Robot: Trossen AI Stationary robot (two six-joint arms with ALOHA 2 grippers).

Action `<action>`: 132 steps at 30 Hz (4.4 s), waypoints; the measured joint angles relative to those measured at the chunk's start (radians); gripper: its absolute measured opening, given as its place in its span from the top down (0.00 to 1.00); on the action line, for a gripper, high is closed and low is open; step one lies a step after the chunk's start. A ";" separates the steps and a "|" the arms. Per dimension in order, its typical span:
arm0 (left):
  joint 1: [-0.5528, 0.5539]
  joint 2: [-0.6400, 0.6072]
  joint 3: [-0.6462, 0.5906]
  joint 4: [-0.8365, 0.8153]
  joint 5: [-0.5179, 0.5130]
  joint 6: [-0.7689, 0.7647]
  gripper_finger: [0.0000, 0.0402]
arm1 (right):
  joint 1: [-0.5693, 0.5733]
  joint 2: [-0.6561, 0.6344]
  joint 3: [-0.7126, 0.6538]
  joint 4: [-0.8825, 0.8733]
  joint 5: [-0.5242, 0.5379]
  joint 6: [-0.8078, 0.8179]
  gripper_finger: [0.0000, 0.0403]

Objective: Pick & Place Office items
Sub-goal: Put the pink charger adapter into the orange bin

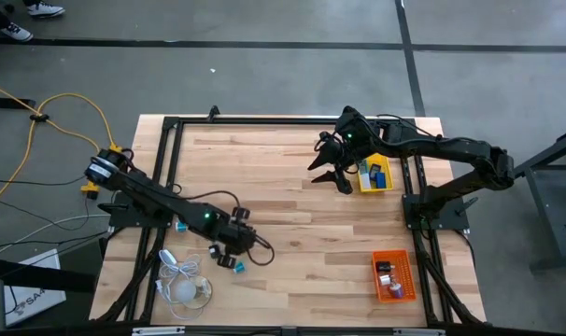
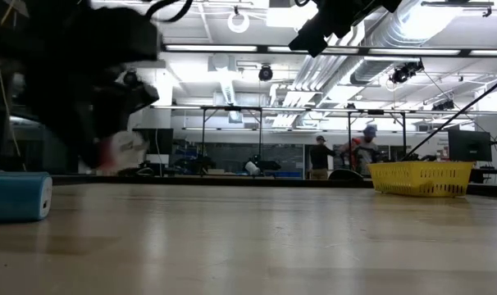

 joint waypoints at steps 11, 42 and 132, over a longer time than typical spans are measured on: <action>0.172 -0.007 0.127 0.022 -0.075 0.095 0.67 | 0.000 0.000 0.000 0.005 0.000 0.000 0.57; 0.230 -0.005 -0.005 0.788 -0.187 -0.006 0.67 | 0.000 0.000 0.000 0.006 0.002 0.000 0.57; 0.144 0.113 -0.211 1.640 -0.355 0.005 0.67 | 0.241 0.000 0.000 0.133 0.262 0.085 0.57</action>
